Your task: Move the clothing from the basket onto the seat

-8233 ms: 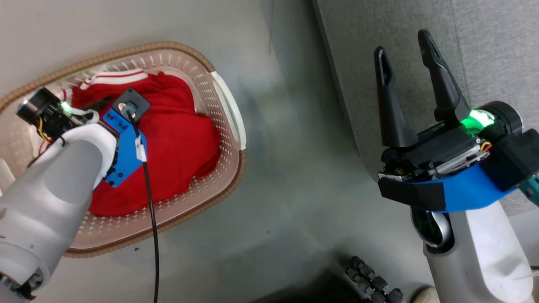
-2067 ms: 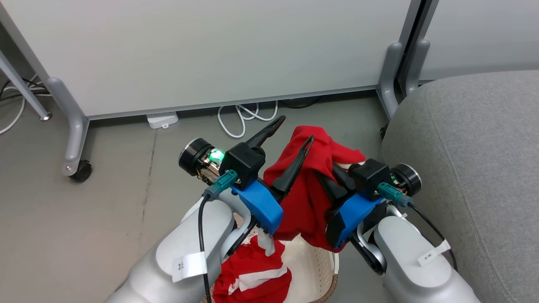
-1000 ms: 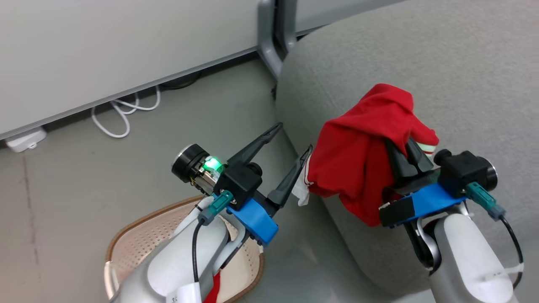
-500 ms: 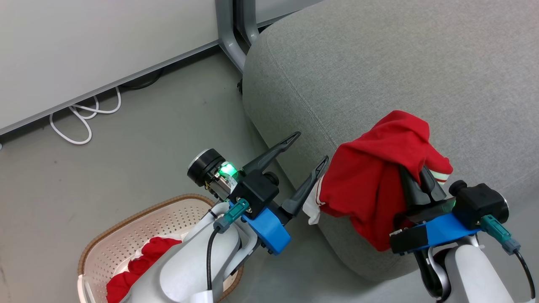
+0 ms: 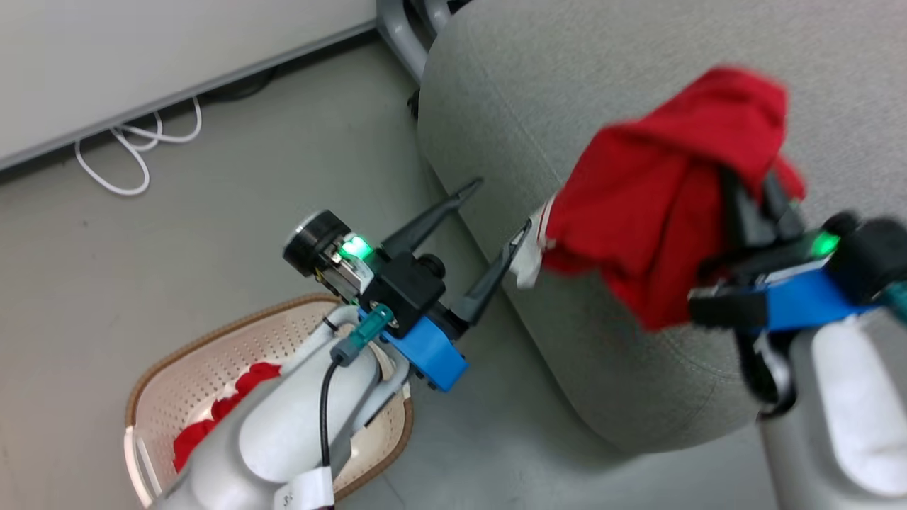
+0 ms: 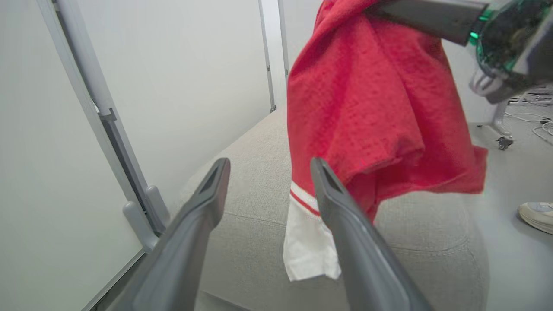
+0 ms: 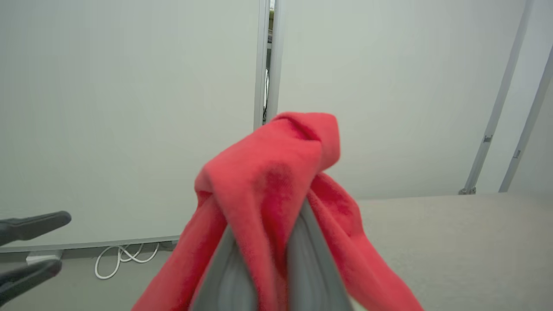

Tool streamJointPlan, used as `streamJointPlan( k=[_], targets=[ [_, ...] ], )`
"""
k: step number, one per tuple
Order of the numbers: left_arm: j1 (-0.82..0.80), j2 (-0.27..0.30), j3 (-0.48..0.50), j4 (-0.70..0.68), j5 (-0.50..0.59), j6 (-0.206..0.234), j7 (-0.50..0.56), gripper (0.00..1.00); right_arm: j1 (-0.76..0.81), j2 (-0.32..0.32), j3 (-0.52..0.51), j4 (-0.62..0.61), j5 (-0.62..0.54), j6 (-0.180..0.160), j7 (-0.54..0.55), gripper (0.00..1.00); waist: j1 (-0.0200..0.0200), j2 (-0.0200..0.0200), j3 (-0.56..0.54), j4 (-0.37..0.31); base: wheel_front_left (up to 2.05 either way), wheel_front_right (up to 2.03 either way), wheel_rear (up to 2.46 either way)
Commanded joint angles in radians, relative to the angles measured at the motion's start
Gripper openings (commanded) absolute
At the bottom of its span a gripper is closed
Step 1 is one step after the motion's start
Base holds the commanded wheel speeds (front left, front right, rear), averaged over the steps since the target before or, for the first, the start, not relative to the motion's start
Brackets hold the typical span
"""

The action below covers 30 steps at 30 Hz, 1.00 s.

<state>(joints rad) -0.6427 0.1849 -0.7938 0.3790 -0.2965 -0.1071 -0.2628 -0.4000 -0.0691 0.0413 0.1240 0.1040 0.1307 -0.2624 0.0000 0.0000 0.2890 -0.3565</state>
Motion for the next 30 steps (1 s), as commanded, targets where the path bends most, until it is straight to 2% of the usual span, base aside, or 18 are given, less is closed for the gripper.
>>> streamJointPlan(
  k=[1,6,10,17,20,24,30],
  targets=[
    [-0.025,0.014,0.006,-0.005,0.009,0.001,-0.002,1.00,-0.058,-0.014,-0.024,-0.016,-0.006,0.000,-0.004,0.00,0.0000,0.0000,0.053,0.017,0.00,0.00,0.00],
    [-0.109,0.048,0.019,-0.052,0.037,-0.001,0.018,1.00,-0.263,-0.064,-0.141,-0.071,-0.025,0.000,-0.004,0.00,0.0000,0.0000,0.210,0.053,0.00,0.00,0.00],
    [-0.171,0.077,0.027,-0.090,0.057,-0.002,0.038,1.00,-0.438,-0.116,-0.275,-0.098,-0.023,0.000,-0.004,0.00,0.0000,0.0000,0.331,0.073,0.00,0.00,0.00],
    [-0.238,0.117,0.023,-0.136,0.080,-0.007,0.065,1.00,-0.645,-0.263,-0.413,-0.022,-0.032,0.000,-0.004,0.00,0.0000,0.0000,0.472,0.093,0.00,0.00,0.00],
    [-0.256,0.130,0.022,-0.154,0.086,-0.007,0.073,1.00,-0.692,-0.313,-0.447,0.043,-0.036,0.000,-0.004,0.00,0.0000,0.0000,0.515,0.099,0.00,0.00,0.00],
    [-0.269,0.141,0.022,-0.169,0.088,-0.005,0.079,1.00,-0.708,-0.343,-0.484,0.148,-0.050,0.000,-0.004,0.00,0.0000,0.0000,0.553,0.106,0.00,0.00,0.00],
    [-0.274,0.147,0.017,-0.183,0.090,0.000,0.081,1.00,-0.658,-0.320,-0.503,0.295,-0.058,0.000,-0.004,0.00,0.0000,0.0000,0.582,0.118,0.00,0.00,0.00]
  ],
)
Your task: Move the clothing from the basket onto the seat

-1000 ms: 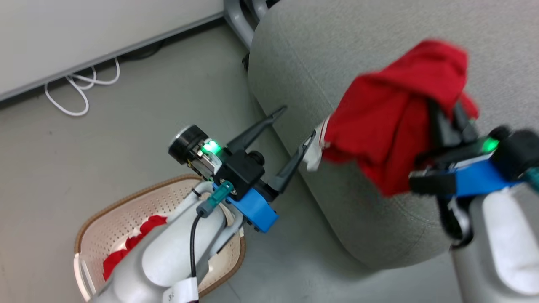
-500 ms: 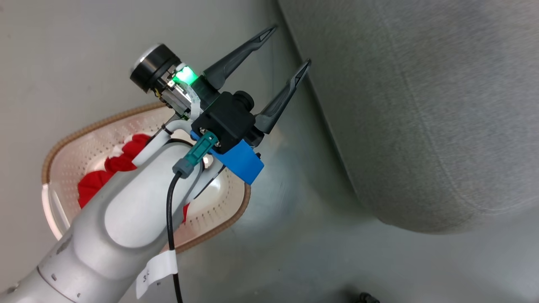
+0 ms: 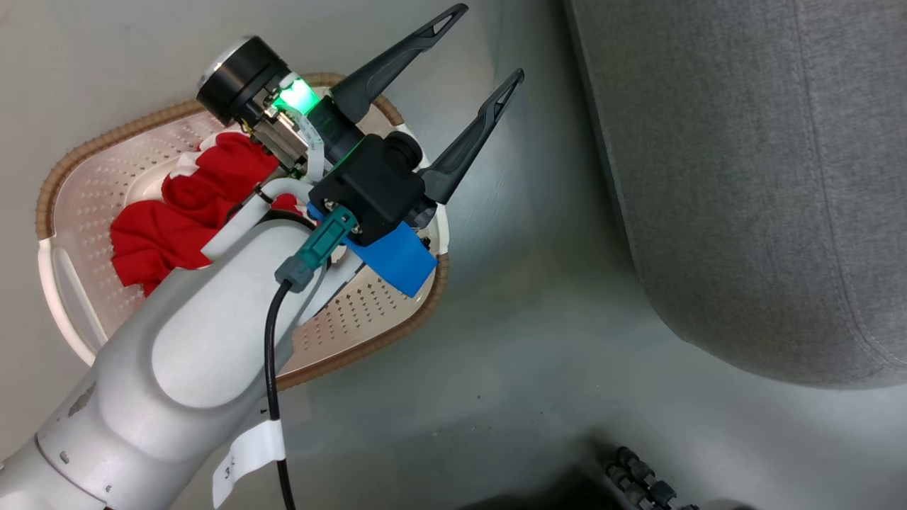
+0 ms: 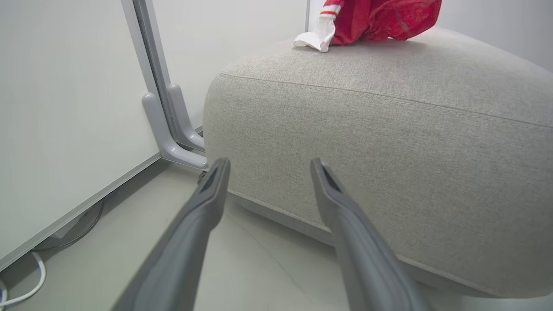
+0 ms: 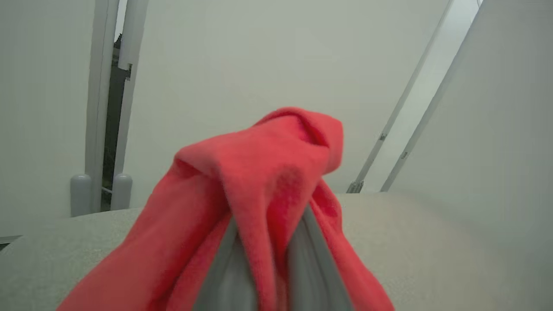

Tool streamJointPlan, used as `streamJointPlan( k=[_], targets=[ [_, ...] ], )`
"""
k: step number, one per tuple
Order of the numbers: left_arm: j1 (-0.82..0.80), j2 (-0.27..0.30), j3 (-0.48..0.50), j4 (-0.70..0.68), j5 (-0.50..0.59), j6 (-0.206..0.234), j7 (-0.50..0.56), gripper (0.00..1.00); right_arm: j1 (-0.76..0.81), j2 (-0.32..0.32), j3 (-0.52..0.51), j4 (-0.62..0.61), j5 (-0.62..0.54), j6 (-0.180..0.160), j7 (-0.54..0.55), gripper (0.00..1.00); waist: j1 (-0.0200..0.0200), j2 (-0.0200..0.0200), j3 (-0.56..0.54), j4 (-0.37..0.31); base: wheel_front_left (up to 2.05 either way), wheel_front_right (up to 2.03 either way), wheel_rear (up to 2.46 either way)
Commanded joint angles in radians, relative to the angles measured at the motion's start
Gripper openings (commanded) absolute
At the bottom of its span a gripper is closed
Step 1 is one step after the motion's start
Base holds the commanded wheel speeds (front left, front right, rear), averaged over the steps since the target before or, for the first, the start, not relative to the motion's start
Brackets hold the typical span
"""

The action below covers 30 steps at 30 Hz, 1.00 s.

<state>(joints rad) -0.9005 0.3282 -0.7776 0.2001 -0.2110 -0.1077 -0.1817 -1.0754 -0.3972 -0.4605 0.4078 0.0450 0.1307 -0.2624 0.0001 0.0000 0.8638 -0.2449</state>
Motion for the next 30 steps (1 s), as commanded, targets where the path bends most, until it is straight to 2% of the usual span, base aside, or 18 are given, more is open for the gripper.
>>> streamJointPlan(
  k=[1,7,10,12,16,24,30],
  targets=[
    [-0.017,0.004,0.001,-0.004,0.003,0.002,0.000,1.00,0.027,0.017,-0.001,0.033,0.004,0.000,-0.004,0.00,-0.0001,0.0000,0.009,0.008,0.00,0.00,0.00],
    [-0.019,0.000,-0.002,0.002,-0.007,0.008,-0.008,1.00,0.076,0.061,0.007,0.172,0.014,0.000,-0.004,0.00,-0.0001,0.0000,0.011,0.021,0.00,0.00,0.00],
    [-0.022,-0.002,-0.003,0.009,-0.008,0.010,-0.015,1.00,0.087,0.066,0.007,0.191,0.026,0.000,-0.004,0.00,-0.0001,0.0000,0.007,0.027,0.00,0.00,0.00],
    [-0.018,-0.004,-0.004,0.015,-0.010,0.012,-0.023,1.00,0.103,0.070,0.005,0.185,0.028,0.000,-0.004,1.00,-0.0001,0.0000,-0.005,0.028,0.00,0.00,0.00],
    [0.007,-0.014,-0.006,0.036,-0.020,0.021,-0.042,1.00,0.164,0.074,0.035,0.139,0.021,0.000,-0.004,1.00,-0.0001,0.0000,-0.055,0.028,0.00,0.00,0.00],
    [0.088,-0.052,0.015,0.095,-0.067,0.044,-0.078,1.00,0.401,0.091,0.070,0.002,0.033,0.000,-0.004,1.00,-0.0001,0.0000,-0.215,0.036,0.00,0.00,0.00],
    [0.187,-0.070,0.090,0.100,-0.113,0.069,-0.084,1.00,0.545,0.130,0.146,-0.118,0.039,0.000,-0.004,1.00,-0.0001,0.0000,-0.361,0.046,0.00,0.00,0.00]
  ],
)
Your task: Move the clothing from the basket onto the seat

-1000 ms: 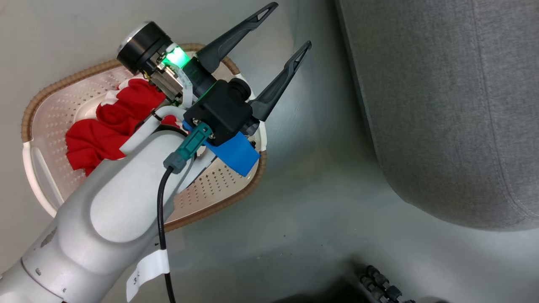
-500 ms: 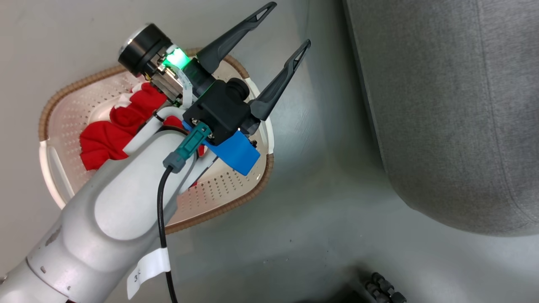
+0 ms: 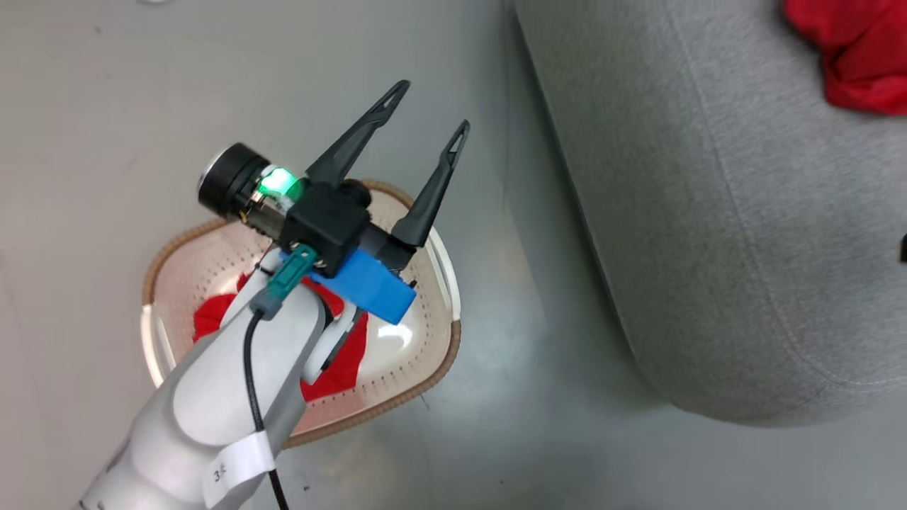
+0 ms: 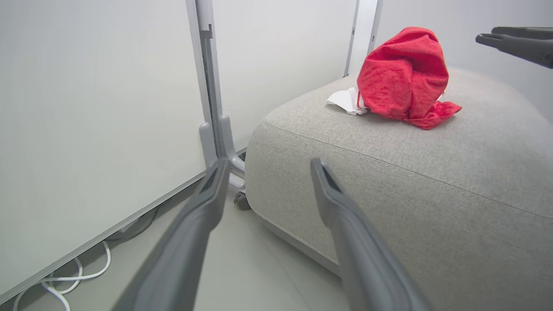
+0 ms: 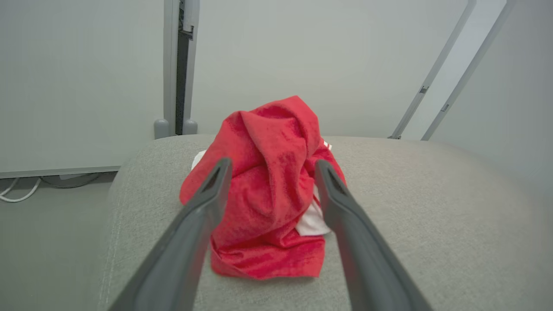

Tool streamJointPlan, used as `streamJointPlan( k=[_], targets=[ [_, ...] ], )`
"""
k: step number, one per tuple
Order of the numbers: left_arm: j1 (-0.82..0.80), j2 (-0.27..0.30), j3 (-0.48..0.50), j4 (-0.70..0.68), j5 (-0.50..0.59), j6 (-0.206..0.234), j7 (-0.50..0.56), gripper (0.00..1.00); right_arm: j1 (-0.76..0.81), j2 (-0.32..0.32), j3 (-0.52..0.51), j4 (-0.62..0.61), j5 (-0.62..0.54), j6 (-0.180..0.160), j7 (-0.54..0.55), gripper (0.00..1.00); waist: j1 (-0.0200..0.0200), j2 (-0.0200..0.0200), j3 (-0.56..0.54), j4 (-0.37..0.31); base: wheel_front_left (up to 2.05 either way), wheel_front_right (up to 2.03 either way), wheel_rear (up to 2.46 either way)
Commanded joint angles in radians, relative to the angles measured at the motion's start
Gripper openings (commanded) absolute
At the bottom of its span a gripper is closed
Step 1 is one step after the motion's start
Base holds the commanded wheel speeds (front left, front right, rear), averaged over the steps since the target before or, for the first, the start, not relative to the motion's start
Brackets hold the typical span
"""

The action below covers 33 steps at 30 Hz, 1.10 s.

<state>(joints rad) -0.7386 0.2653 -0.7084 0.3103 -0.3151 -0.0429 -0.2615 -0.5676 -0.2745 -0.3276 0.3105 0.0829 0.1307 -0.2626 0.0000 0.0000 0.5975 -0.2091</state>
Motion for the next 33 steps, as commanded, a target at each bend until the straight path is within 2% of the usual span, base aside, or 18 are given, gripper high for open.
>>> streamJointPlan(
  k=[1,9,18,33],
  targets=[
    [0.025,-0.007,0.021,-0.010,-0.009,0.004,-0.004,1.00,0.038,0.007,0.013,-0.020,0.001,0.000,-0.003,1.00,0.0000,0.0000,-0.094,0.010,0.00,0.00,0.00],
    [0.195,-0.012,0.177,-0.059,-0.009,0.026,-0.005,1.00,0.195,0.072,0.128,-0.142,0.003,0.000,-0.003,1.00,0.0000,0.0000,-0.265,0.056,0.00,0.00,0.00],
    [0.382,-0.049,0.355,-0.077,0.017,0.017,-0.004,1.00,0.336,0.129,0.230,-0.205,0.013,0.000,-0.003,1.00,0.0000,0.0000,-0.419,0.115,0.00,0.00,0.00],
    [0.621,-0.138,0.582,-0.118,0.106,-0.028,-0.004,1.00,0.466,0.185,0.315,-0.185,0.036,0.000,-0.003,1.00,0.0000,0.0000,-0.560,0.191,0.00,0.00,0.00]
  ],
)
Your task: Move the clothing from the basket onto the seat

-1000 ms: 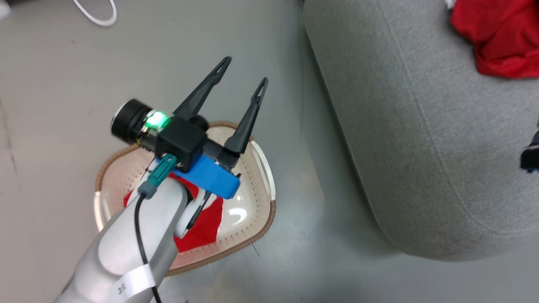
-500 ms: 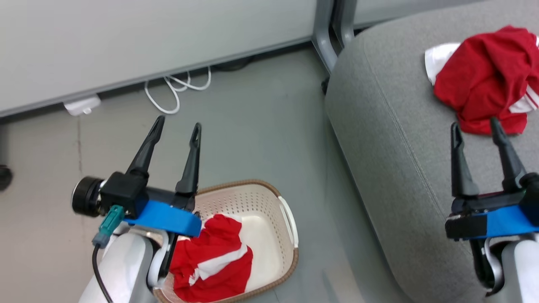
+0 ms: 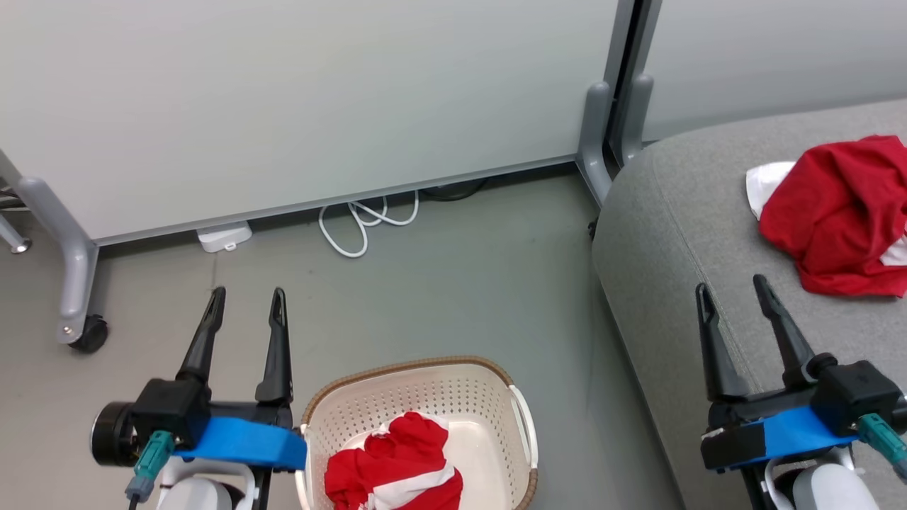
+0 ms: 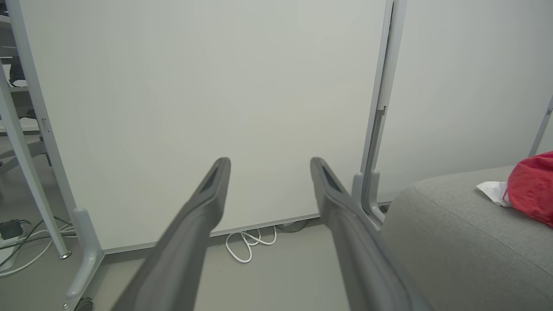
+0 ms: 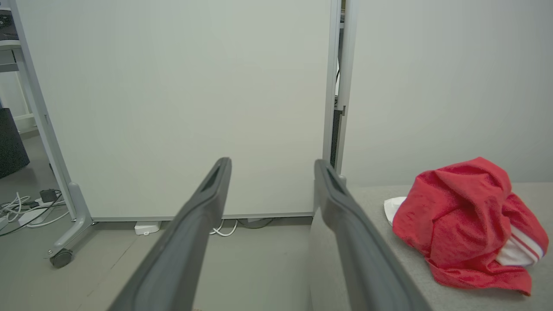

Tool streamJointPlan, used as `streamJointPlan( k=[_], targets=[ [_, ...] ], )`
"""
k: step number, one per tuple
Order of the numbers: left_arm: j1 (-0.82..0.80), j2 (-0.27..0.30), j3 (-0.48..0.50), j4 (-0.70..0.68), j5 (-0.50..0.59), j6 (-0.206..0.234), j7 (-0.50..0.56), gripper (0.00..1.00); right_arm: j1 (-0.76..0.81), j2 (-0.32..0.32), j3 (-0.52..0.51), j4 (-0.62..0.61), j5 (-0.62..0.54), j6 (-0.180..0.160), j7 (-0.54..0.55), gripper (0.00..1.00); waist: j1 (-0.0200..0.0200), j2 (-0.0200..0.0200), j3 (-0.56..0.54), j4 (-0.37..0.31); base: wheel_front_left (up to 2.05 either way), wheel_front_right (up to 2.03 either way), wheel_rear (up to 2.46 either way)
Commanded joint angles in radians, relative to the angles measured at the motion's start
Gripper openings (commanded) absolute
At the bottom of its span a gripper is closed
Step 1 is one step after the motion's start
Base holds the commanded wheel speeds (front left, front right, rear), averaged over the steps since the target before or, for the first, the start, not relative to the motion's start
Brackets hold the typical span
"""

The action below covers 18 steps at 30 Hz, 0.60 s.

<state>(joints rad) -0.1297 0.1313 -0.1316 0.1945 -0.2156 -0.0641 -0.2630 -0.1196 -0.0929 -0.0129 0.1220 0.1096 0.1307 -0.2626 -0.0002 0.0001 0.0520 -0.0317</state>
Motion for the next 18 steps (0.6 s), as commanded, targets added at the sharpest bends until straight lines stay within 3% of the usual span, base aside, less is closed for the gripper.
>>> streamJointPlan(
  k=[1,18],
  targets=[
    [0.024,-0.009,0.015,-0.006,0.011,-0.010,-0.003,1.00,0.024,0.006,0.006,0.006,0.008,0.000,-0.003,1.00,0.0002,-0.0001,-0.020,0.018,0.00,0.00,0.00],
    [0.097,-0.067,0.120,-0.011,0.070,-0.055,-0.003,1.00,0.073,0.038,0.052,0.055,0.022,0.000,-0.003,1.00,0.0002,-0.0001,-0.050,0.068,0.00,0.00,0.00]
  ],
)
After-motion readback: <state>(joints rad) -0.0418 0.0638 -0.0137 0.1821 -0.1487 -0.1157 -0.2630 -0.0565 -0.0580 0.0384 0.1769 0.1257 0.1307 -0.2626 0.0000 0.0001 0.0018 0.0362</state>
